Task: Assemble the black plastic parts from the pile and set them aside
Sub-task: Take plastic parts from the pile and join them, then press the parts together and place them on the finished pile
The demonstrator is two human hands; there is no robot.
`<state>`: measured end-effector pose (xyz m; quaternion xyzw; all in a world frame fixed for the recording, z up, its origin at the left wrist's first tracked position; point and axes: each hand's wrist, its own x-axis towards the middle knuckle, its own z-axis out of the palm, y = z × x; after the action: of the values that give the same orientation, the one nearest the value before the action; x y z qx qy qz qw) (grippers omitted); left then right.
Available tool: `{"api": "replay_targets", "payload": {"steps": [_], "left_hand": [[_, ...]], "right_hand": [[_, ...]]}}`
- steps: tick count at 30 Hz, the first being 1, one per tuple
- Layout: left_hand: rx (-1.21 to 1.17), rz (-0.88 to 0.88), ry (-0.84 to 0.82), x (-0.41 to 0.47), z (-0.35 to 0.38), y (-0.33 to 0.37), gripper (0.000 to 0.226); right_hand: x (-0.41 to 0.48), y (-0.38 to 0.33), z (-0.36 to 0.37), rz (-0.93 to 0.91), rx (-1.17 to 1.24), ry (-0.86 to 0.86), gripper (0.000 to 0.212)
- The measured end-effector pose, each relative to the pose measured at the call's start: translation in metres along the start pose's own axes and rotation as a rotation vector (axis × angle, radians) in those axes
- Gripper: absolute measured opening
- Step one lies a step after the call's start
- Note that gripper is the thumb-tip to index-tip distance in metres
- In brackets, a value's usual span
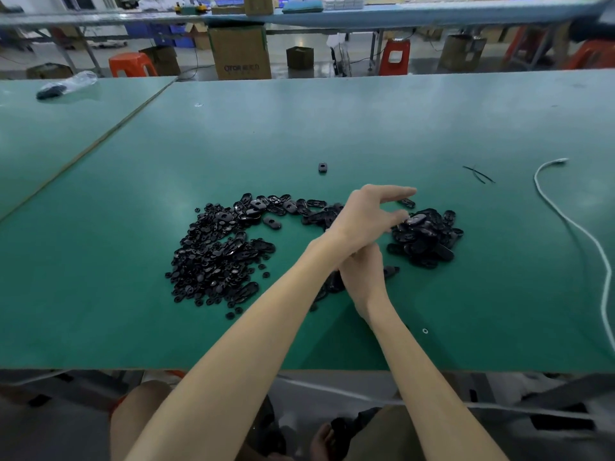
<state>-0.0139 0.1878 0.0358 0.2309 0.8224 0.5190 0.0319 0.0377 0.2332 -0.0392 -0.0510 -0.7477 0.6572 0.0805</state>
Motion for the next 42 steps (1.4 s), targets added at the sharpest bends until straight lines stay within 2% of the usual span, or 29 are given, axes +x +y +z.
{"api": "replay_targets", "payload": {"steps": [3,6,10,14,19,24,30,34,38,42], "left_hand": [[0.024,-0.039,0.104,-0.010,-0.017,-0.016,0.035],[0.175,-0.094,0.194,-0.017,-0.042,-0.036,0.036],[0.397,-0.144,0.078,-0.027,-0.061,-0.055,0.046],[0.641,-0.101,-0.067,-0.032,-0.056,-0.061,0.052],[0.732,-0.018,-0.001,-0.040,-0.050,-0.063,0.030],[0.477,-0.071,0.136,-0.045,-0.056,-0.069,0.013],[0.056,-0.144,0.353,-0.058,-0.068,-0.070,0.011],[-0.271,-0.220,0.302,-0.067,-0.075,-0.068,0.020],[-0.379,-0.231,0.227,-0.076,-0.077,-0.065,0.026],[-0.356,-0.234,0.179,-0.083,-0.077,-0.062,0.026]], "right_hand": [[0.001,-0.002,0.000,-0.040,0.056,-0.022,0.021],[-0.001,-0.003,0.001,-0.065,0.068,-0.019,0.013],[0.000,-0.001,0.003,-0.073,0.026,-0.001,0.015],[0.000,-0.002,0.002,-0.071,0.015,0.011,0.014],[-0.001,-0.002,0.001,-0.065,0.045,0.029,0.013],[-0.002,-0.003,0.000,-0.069,0.090,0.055,0.012],[-0.002,-0.002,-0.001,-0.073,0.123,0.070,0.012],[-0.001,0.000,0.000,-0.101,0.104,0.046,0.009],[-0.001,0.000,0.001,-0.102,0.157,0.009,0.009],[-0.002,0.000,0.000,-0.113,0.167,-0.033,0.007]]}}
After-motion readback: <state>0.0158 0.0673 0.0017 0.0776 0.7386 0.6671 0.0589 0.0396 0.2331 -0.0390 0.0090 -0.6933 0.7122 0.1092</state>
